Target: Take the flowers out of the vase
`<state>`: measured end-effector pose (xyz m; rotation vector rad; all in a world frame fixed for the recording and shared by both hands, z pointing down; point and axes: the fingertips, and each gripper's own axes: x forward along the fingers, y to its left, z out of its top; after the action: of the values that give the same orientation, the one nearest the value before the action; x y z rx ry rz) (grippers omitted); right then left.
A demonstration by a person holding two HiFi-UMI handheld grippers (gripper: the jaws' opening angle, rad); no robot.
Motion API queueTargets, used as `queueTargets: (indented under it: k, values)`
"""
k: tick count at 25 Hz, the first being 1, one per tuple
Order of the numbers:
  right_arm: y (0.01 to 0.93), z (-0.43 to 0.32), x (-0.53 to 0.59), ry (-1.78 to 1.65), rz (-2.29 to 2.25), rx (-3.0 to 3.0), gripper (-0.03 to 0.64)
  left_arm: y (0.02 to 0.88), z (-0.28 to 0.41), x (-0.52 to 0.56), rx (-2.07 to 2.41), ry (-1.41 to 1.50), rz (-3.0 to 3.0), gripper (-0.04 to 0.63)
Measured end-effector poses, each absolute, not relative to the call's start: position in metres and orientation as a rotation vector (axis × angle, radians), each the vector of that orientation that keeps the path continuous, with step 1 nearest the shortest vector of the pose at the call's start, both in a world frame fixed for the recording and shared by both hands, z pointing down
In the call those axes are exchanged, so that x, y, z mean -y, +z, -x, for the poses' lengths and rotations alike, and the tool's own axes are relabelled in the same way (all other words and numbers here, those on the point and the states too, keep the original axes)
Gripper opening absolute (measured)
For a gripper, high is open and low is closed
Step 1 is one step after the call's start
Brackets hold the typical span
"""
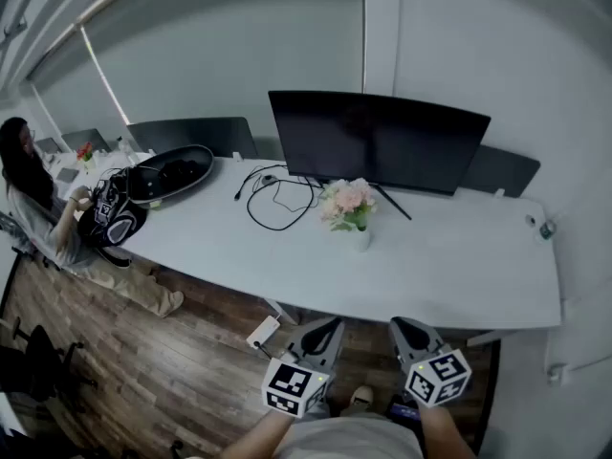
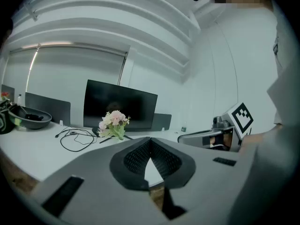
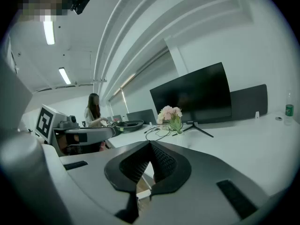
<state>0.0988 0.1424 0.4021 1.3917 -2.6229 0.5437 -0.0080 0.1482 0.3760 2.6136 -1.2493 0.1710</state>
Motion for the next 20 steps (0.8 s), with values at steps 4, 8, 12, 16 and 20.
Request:
queueTargets:
  k: [4,8,12,16,20]
  values:
    - [0.402,-0.099,-0.139,0.542,-1.396,2.626,0.029,0.379,0.009,-0.145,1.255,0.182,-2.616,0.003]
    - [0.403,-0.096,-0.137,0.541,-1.388,2.625,0.029,0.377,0.01,-0.144,1.249,0.187,-2.621,0.003]
    - [0.404,-0.093,-0.139,0.541,-1.391,2.613,0.029,0.38,0.012,-0.147,1.229,0.188,-2.62,0.003]
    - [0.403,-0.09,-0.14,0.553,-1.415,2.617,0.031,0.38,0.017,-0.147,1.225,0.186,-2.625,0.003]
    - [0.396,-0.084,-0.141,0.567,-1.426,2.667,0.031,0.379,0.02,-0.148,1.197,0.185,-2.636,0.003]
